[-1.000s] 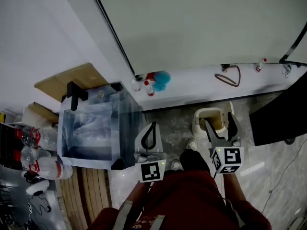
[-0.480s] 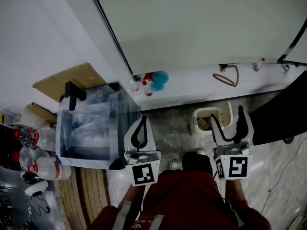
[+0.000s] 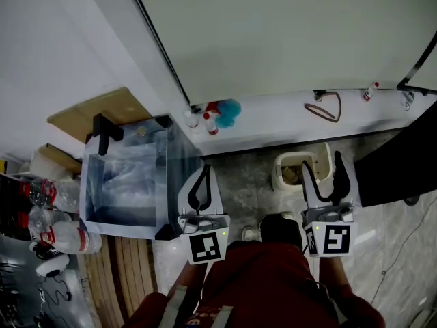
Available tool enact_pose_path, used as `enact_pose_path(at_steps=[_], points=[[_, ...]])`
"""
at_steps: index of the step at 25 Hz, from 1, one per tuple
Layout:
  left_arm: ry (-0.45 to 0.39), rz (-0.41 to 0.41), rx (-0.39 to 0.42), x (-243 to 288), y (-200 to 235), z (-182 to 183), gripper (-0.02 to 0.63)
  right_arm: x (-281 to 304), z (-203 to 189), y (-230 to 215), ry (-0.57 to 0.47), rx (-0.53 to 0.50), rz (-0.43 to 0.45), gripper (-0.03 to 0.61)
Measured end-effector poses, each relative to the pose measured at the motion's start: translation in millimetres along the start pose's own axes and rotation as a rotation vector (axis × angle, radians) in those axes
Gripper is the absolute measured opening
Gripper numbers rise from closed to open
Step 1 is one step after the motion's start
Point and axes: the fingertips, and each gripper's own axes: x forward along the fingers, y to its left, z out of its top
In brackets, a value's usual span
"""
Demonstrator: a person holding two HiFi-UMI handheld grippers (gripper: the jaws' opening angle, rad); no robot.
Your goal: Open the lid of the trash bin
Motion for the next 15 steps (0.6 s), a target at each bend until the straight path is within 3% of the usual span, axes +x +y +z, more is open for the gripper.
enact_pose_path(at_steps=[2,8,12,15], points=[[-0.002,-0.006,0.003,0,-2,1,0.005,-3,2,0,-0.016,0.012,0.000,0.237],[0.003,-0.014,0.010,3,-6,1,0.005,-1,-7,2,0.014,0.000,0.027,0.138],[0.004,-0.017,0.008,4,-9,2,0.005,-2,-12,-1,0.027,-0.007,0.025,0.003],[0.003,-0.020,0.008,5,-11,2,0.005,-1,-15,-2,0.039,-0.003,0.032,-0.002]])
